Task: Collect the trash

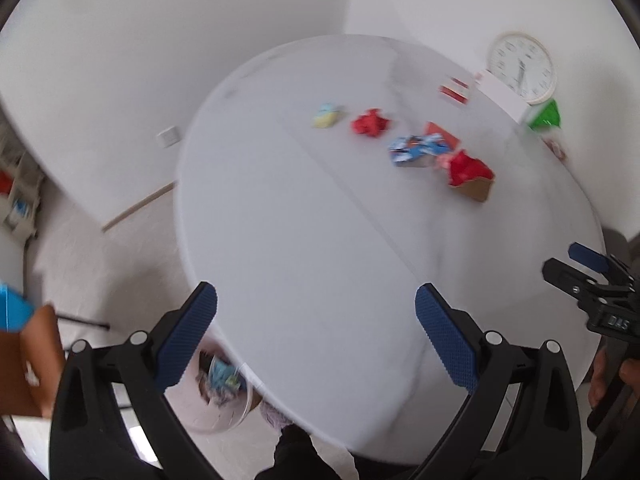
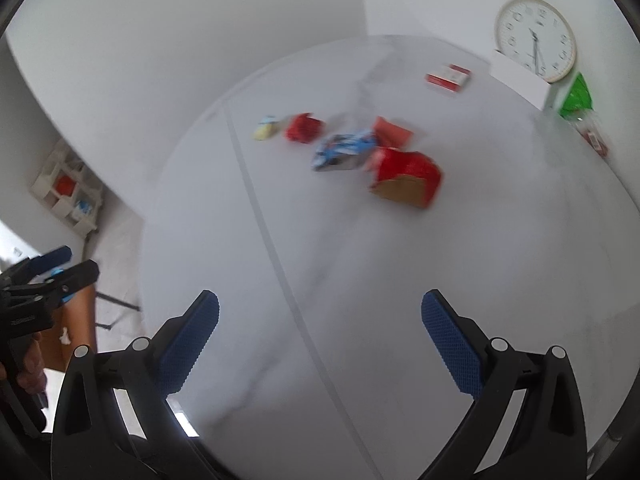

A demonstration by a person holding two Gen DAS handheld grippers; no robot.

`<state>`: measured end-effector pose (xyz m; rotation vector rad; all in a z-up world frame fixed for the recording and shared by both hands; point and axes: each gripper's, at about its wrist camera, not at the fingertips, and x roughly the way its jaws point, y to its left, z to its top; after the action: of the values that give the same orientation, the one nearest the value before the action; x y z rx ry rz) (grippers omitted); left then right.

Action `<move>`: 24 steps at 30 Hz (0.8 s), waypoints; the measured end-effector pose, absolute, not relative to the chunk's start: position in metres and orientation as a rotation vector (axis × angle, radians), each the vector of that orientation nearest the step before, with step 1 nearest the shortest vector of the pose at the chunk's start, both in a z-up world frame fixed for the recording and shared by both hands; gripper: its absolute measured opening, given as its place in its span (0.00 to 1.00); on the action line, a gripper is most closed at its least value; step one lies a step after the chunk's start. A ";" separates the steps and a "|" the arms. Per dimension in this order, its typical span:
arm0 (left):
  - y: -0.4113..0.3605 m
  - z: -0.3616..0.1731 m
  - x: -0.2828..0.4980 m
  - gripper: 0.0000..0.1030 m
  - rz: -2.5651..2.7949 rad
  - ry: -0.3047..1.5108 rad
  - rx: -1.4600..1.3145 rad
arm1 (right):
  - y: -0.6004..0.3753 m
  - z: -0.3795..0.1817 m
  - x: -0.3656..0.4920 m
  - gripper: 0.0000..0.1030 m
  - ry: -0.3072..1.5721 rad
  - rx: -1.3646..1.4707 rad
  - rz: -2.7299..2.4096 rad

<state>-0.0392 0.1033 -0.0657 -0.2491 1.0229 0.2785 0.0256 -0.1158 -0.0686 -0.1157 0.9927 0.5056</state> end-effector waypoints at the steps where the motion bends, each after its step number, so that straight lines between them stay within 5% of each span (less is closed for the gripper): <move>1: 0.099 -0.067 -0.031 0.92 0.259 1.022 -0.235 | -0.119 -0.072 0.033 0.98 0.998 -0.124 0.500; 24: 0.076 -0.136 0.195 0.92 -0.203 1.123 0.142 | -0.058 -0.177 0.223 0.97 1.031 -0.890 0.920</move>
<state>0.1953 0.0760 -0.1360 0.1422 1.1227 -0.2034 0.2234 -0.0582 -0.1772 -0.8899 1.0313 0.9200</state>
